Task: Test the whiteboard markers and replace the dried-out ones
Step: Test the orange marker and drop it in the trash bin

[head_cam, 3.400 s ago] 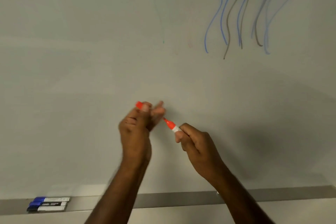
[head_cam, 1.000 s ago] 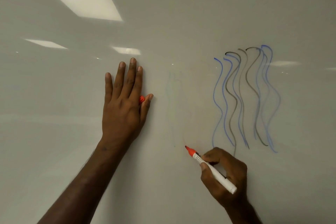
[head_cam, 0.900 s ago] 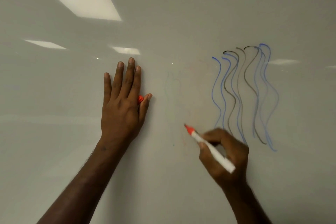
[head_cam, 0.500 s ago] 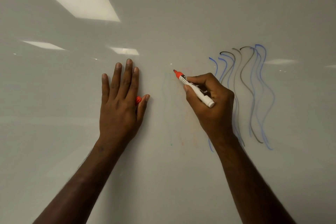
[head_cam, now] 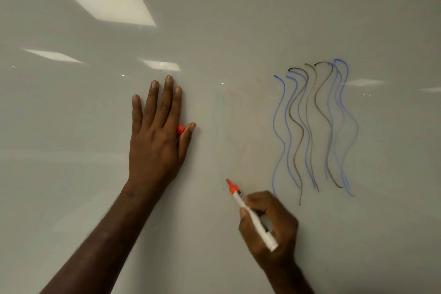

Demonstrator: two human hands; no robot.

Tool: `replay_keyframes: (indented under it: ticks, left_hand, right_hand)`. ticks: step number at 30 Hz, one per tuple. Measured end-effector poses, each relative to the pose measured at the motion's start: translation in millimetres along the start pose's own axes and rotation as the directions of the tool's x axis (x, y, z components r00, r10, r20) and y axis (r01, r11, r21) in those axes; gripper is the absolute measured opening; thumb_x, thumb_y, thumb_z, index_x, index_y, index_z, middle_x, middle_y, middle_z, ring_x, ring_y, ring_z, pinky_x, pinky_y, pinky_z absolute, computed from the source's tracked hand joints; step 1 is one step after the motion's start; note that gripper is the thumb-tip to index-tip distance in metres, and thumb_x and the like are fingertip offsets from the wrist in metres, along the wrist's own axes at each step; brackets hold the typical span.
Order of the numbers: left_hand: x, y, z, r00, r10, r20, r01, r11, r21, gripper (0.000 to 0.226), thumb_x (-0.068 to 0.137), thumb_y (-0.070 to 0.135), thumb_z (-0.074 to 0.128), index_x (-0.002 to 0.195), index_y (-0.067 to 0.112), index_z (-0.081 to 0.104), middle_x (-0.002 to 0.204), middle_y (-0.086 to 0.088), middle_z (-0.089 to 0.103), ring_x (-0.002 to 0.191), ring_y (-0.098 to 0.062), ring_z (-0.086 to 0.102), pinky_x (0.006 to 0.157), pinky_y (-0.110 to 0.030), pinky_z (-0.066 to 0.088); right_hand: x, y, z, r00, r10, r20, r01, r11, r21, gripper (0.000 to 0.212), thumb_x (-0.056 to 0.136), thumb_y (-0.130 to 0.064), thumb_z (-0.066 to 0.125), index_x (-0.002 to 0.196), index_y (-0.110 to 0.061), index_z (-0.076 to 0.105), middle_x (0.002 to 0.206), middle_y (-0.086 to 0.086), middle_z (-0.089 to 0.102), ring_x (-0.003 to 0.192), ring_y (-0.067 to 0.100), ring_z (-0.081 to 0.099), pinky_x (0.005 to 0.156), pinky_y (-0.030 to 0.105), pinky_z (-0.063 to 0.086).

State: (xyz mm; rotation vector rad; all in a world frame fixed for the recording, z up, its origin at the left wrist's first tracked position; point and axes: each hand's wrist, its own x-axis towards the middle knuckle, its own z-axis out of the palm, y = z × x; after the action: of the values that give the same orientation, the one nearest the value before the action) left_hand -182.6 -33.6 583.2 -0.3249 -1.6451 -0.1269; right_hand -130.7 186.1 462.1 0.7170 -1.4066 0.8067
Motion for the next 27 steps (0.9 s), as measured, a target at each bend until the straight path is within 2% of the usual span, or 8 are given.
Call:
replay_keyframes:
  ticks: [4,9,12,16,17,22,25,27]
  left_hand:
    - [0.8,0.3,-0.2,1.000,0.000,0.002,0.000,1.000,-0.005,0.064,0.107,0.044,0.029,0.159,0.009,0.015,0.168,-0.010,0.009,0.155,-0.028,0.004,0.124,-0.056,0.010]
    - [0.7,1.2,-1.2,1.000,0.005,-0.011,-0.005,1.000,-0.019,0.064,0.107,0.044,0.027,0.159,0.008,0.016,0.167,-0.010,0.010,0.155,-0.028,0.005,0.124,-0.055,0.008]
    - [0.6,-0.1,-0.9,1.000,0.005,-0.008,-0.005,1.000,-0.017,0.065,0.106,0.044,0.029,0.159,0.008,0.015,0.167,-0.010,0.010,0.155,-0.028,0.004,0.124,-0.056,0.008]
    - [1.0,-0.8,-0.5,1.000,0.004,-0.001,-0.004,1.000,-0.001,0.065,0.106,0.044,0.029,0.159,0.009,0.015,0.167,-0.011,0.010,0.155,-0.028,0.004,0.124,-0.056,0.008]
    - [0.9,-1.0,-0.5,1.000,0.005,0.002,-0.005,1.000,0.002,0.065,0.106,0.044,0.029,0.159,0.009,0.015,0.167,-0.011,0.009,0.155,-0.028,0.004,0.124,-0.056,0.008]
    - [0.6,-0.8,-1.4,1.000,0.010,-0.003,-0.010,1.000,-0.003,0.064,0.106,0.042,0.031,0.159,0.008,0.016,0.167,-0.011,0.010,0.155,-0.029,0.005,0.124,-0.056,0.009]
    - [1.0,-0.3,-1.1,1.000,0.013,0.001,-0.013,1.000,0.004,0.064,0.106,0.042,0.030,0.158,0.008,0.016,0.167,-0.012,0.010,0.155,-0.029,0.004,0.124,-0.056,0.009]
    - [1.1,-0.9,-0.4,1.000,0.013,0.007,-0.013,1.000,0.004,0.065,0.106,0.043,0.031,0.159,0.008,0.015,0.167,-0.011,0.009,0.155,-0.028,0.004,0.124,-0.056,0.009]
  right_hand:
    - [-15.9,-5.1,-1.1,0.993,-0.048,0.111,0.044,0.998,0.042,0.010,0.080,-0.009,0.072,0.080,0.000,0.069,0.078,0.003,0.065,0.062,0.019,0.062,0.054,0.030,0.051]
    - [55.0,-13.3,-3.3,0.998,0.026,-0.060,-0.028,0.999,-0.034,0.008,0.088,-0.018,0.069,0.089,-0.011,0.070,0.073,0.000,0.064,0.059,0.019,0.059,0.053,0.032,0.048]
    - [105.6,-13.9,7.6,0.996,0.019,-0.082,-0.020,1.000,-0.015,0.014,0.090,-0.021,0.071,0.100,-0.011,0.072,0.079,-0.001,0.068,0.064,0.017,0.062,0.056,0.035,0.050]
    - [143.3,-18.4,26.4,0.994,-0.097,-0.043,0.096,0.994,-0.044,0.020,0.092,-0.022,0.070,0.104,-0.006,0.072,0.093,-0.001,0.074,0.071,0.006,0.064,0.060,0.019,0.050]
    - [147.4,-17.7,29.4,0.995,-0.094,-0.041,0.091,0.994,-0.060,0.019,0.092,-0.022,0.071,0.104,-0.007,0.072,0.095,-0.003,0.074,0.072,0.005,0.064,0.061,0.019,0.050]
    - [129.1,-9.8,25.8,0.985,0.028,-0.171,-0.032,0.999,-0.018,0.011,0.089,-0.017,0.072,0.094,-0.008,0.069,0.074,0.000,0.066,0.058,0.018,0.058,0.050,0.039,0.047]
    - [94.2,-10.1,25.2,1.000,-0.020,-0.024,0.020,1.000,-0.016,0.011,0.089,-0.018,0.070,0.092,-0.008,0.070,0.074,0.002,0.065,0.058,0.019,0.058,0.051,0.038,0.048]
    - [76.4,-5.8,21.7,0.999,-0.037,0.013,0.037,0.999,-0.027,0.014,0.090,-0.018,0.069,0.092,-0.005,0.070,0.075,0.003,0.066,0.060,0.020,0.059,0.051,0.038,0.048]
